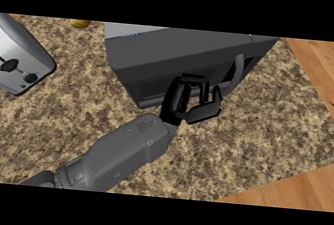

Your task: Pick up the milk, place it into the microwave and close the microwave

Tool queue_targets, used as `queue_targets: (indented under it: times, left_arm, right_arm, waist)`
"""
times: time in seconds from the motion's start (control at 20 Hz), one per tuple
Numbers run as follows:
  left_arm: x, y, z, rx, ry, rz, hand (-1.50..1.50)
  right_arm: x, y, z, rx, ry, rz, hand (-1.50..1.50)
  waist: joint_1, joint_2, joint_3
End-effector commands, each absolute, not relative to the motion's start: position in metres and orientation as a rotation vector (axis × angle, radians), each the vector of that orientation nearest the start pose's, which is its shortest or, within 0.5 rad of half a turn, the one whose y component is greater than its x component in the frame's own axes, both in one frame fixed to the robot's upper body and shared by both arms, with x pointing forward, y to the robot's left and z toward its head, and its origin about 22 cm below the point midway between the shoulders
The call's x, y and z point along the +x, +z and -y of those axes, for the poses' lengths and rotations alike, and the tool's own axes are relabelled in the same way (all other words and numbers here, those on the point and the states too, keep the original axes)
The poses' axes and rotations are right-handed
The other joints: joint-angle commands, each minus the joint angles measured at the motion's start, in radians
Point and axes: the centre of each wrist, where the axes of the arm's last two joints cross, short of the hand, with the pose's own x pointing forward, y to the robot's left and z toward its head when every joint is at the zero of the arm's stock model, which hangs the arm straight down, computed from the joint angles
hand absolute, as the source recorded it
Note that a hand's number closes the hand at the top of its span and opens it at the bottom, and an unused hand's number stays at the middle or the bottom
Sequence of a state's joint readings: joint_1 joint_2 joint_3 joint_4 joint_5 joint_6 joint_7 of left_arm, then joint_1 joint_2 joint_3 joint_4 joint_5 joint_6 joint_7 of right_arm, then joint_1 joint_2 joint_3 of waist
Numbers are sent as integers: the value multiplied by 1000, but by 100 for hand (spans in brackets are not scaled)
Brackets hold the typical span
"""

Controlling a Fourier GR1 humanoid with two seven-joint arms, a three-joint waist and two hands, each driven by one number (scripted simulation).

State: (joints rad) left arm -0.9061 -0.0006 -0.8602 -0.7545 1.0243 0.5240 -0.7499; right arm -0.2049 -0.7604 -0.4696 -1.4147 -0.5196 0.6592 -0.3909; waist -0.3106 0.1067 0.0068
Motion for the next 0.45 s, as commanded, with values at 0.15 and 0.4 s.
queue_targets:
  times: [0.15, 0.4]
  left_arm:
    - [362, 39, -10, -313, -48, 1915, 150]
    - [361, 39, -9, -332, -54, 1909, 150]
  right_arm:
    - [257, 193, 479, 125, 424, 2230, -150]
    - [260, 200, 484, 109, 420, 2229, -150]
  waist:
    - [-6, 6, -2]
    - [5, 11, -2]
